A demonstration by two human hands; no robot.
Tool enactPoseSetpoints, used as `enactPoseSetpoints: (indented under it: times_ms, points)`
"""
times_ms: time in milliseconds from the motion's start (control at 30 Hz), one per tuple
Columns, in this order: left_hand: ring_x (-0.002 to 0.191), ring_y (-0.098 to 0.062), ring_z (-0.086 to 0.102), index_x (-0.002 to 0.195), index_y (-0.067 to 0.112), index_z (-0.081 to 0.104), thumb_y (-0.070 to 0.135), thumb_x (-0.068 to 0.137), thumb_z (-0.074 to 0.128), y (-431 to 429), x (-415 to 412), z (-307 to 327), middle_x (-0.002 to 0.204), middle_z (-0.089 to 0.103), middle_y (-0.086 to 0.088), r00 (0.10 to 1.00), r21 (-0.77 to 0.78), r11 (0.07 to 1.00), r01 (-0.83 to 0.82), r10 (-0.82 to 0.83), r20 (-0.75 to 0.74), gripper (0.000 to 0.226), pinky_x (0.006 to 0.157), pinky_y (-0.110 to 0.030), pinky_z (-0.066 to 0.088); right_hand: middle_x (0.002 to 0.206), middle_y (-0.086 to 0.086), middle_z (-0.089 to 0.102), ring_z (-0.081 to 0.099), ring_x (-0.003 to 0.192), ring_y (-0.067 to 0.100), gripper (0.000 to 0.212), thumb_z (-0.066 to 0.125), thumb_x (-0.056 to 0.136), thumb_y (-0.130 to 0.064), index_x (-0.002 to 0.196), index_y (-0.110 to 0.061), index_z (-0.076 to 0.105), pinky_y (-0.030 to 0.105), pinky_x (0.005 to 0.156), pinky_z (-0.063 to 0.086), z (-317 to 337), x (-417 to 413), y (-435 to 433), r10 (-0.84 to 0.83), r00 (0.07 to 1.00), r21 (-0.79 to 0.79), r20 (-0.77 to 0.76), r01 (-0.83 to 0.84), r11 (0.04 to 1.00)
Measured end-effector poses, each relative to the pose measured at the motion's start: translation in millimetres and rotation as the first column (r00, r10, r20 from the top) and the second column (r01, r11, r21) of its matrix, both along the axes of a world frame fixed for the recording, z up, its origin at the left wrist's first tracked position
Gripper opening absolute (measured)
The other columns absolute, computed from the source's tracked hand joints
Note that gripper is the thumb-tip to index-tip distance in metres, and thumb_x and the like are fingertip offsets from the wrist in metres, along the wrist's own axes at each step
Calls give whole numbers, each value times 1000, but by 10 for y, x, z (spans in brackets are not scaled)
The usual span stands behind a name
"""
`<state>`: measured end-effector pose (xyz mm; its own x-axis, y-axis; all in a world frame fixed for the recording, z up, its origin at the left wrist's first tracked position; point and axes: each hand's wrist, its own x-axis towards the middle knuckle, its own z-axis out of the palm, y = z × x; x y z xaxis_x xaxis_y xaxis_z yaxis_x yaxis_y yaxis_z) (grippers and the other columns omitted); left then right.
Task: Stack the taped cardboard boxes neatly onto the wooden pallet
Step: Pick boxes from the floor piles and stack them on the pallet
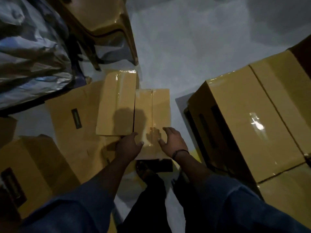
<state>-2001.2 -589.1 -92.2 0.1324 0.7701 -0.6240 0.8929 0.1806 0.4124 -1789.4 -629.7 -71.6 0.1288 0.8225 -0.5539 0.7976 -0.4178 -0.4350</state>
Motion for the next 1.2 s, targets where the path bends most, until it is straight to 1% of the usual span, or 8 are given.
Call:
enactPoseSetpoints:
  times_ms: [133, 333, 467, 567, 833, 967, 1033, 1200]
  points:
    - [121, -30, 63, 144, 18, 57, 47, 94, 67, 329, 60, -735, 135, 66, -9, 999, 18, 999, 44, -44, -20, 59, 96, -42, 55, 152, 7, 45, 40, 138, 31, 61, 61, 95, -40, 149, -17, 45, 42, 111, 41, -857, -32, 352, -36, 999, -51, -11, 35, 998]
    - [124, -30, 61, 135, 22, 64, 47, 90, 72, 395, 297, -2324, 134, 66, -6, 998, -35, 998, -44, 43, -50, 52, 103, -40, 50, 158, 8, 34, 33, 142, 33, 67, 62, 94, -43, 152, -19, 40, 45, 116, 37, -2345, 112, 665, -124, 992, -121, 21, 126, 985]
    - [141, -42, 32, 140, 25, 54, 51, 91, 68, 229, 341, -3093, 154, 38, -13, 978, -54, 995, -88, 76, -195, 57, 109, -53, 37, 165, 6, 17, 26, 148, 32, 68, 61, 96, -43, 155, -20, 35, 49, 118, 35, -3098, 237, 673, -180, 983, -131, 17, 181, 975]
    - [135, -51, 32, 138, 22, 52, 48, 88, 73, 124, 315, -3417, 156, 22, -17, 971, 13, 985, -174, 174, -164, 60, 107, -57, 40, 168, 2, 7, 24, 149, 33, 67, 63, 96, -39, 155, -24, 34, 47, 119, 33, -3453, 302, 626, -234, 972, -101, -4, 232, 967]
    - [132, -46, 43, 142, 37, 42, 61, 73, 78, 412, 426, -3654, 158, 14, -4, 977, 169, 965, -198, 208, -44, 82, 105, -57, 45, 169, -5, -6, 23, 151, 31, 81, 70, 94, -38, 159, -33, 23, 45, 118, 35, -3813, 320, 632, -288, 953, -48, -92, 285, 957]
    - [145, -51, 27, 158, 45, 23, 74, 70, 76, 448, 431, -3555, 168, 5, -16, 986, 128, 988, -89, 105, -129, 106, 114, -60, 32, 167, -7, -4, 21, 149, 33, 87, 73, 87, -48, 157, -41, 21, 49, 118, 35, -3759, 394, 659, -264, 964, -18, -33, 263, 965]
    - [146, -51, 23, 160, 47, 16, 81, 67, 73, 447, 429, -3423, 166, 12, -21, 986, 106, 993, -51, 67, -154, 115, 117, -58, 27, 167, -5, -2, 23, 148, 34, 88, 72, 85, -54, 155, -43, 22, 51, 117, 36, -3614, 467, 696, -235, 972, -10, 19, 235, 972]
    - [141, -50, 28, 157, 47, 24, 82, 58, 79, 515, 472, -2672, 157, 25, -23, 991, 47, 993, -111, 114, -68, 119, 117, -57, 29, 164, 8, 11, 31, 140, 38, 84, 68, 79, -70, 151, -42, 35, 48, 112, 37, -2732, 591, 777, -133, 983, -4, 129, 134, 991]
